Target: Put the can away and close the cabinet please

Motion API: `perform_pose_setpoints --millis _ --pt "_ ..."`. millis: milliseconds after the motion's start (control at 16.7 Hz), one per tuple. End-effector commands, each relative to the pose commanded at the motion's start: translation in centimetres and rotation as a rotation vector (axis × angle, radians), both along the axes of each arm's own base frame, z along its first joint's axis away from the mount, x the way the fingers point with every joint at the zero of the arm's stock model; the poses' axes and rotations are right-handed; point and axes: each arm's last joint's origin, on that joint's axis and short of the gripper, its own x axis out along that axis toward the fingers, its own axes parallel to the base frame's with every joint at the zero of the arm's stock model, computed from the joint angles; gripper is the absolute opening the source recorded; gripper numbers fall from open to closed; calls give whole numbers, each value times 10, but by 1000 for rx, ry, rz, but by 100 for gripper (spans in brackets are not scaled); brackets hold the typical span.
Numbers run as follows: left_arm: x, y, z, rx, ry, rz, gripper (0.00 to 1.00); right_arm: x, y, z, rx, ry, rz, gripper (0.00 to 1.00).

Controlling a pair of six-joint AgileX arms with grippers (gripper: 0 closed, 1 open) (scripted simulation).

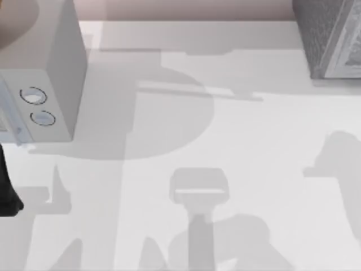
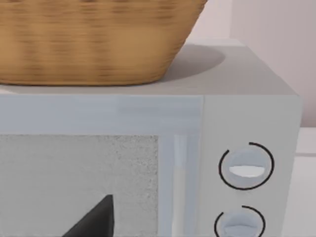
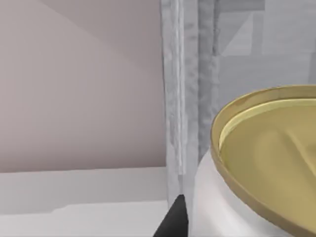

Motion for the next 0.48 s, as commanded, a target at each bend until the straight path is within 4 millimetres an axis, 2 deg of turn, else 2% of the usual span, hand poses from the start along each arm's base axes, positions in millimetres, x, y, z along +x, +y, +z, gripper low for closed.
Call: perform_pose_setpoints --millis 240,480 --pt "0 0 0 0 0 0 100 -31 -24 -27 -18 -28 4 0" --pt "0 0 0 0 0 0 100 -41 -33 -52 -37 -10 9 0"
